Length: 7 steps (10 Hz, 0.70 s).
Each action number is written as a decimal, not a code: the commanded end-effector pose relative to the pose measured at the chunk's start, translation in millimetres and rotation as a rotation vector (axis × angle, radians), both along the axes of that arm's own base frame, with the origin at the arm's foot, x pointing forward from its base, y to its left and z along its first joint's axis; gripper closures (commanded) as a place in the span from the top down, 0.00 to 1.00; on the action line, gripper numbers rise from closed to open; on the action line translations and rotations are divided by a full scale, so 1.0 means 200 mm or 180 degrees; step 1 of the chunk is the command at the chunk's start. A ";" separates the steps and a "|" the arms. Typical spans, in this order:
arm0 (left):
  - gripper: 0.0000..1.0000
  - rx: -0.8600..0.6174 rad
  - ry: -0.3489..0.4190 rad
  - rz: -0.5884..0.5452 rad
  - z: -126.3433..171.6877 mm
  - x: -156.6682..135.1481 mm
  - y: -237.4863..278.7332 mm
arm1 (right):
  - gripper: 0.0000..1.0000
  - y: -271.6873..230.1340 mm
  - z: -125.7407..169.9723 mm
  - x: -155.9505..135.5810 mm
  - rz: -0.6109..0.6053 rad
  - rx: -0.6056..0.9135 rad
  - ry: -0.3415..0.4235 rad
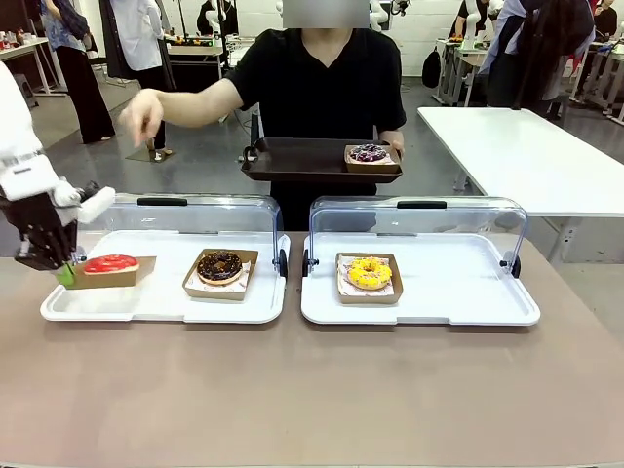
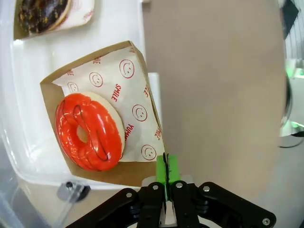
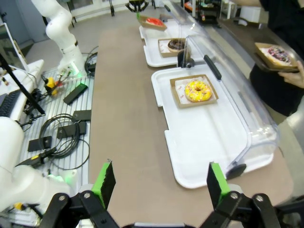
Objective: Provide the desired donut to the person.
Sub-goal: Pick up and lift the Paper togo box containing the Donut pointed at by the person.
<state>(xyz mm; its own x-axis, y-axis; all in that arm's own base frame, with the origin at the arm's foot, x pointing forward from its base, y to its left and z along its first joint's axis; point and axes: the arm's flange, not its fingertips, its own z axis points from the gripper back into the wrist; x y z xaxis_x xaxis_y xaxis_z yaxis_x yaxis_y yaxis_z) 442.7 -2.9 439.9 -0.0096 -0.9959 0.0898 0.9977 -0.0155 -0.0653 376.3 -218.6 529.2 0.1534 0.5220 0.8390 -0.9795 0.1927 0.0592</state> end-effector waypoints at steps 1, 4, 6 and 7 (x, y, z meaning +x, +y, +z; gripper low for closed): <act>0.00 0.0030 -0.0025 0.0005 0.20 -0.18 -0.07 | 1.00 -0.01 0.00 -0.01 0.0038 -0.0002 -0.0012; 0.00 0.0115 -0.0106 0.0084 0.41 -0.37 -0.16 | 1.00 -0.01 0.00 -0.01 0.0038 -0.0002 -0.0012; 0.00 0.0126 -0.0284 0.0119 0.49 -0.45 -0.21 | 1.00 -0.01 0.00 -0.01 0.0038 -0.0002 -0.0012; 0.00 0.0138 -0.0395 0.0103 0.54 -0.46 -0.22 | 1.00 -0.01 0.00 -0.01 0.0038 -0.0002 -0.0012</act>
<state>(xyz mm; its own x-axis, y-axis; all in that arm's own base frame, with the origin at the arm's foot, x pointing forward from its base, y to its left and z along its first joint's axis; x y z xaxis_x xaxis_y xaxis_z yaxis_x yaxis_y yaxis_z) 355.9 -43.9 548.7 0.0002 -0.9967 0.0813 0.9999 0.0015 0.0161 376.0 -219.1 529.1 0.1544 0.5218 0.8390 -0.9792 0.1940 0.0595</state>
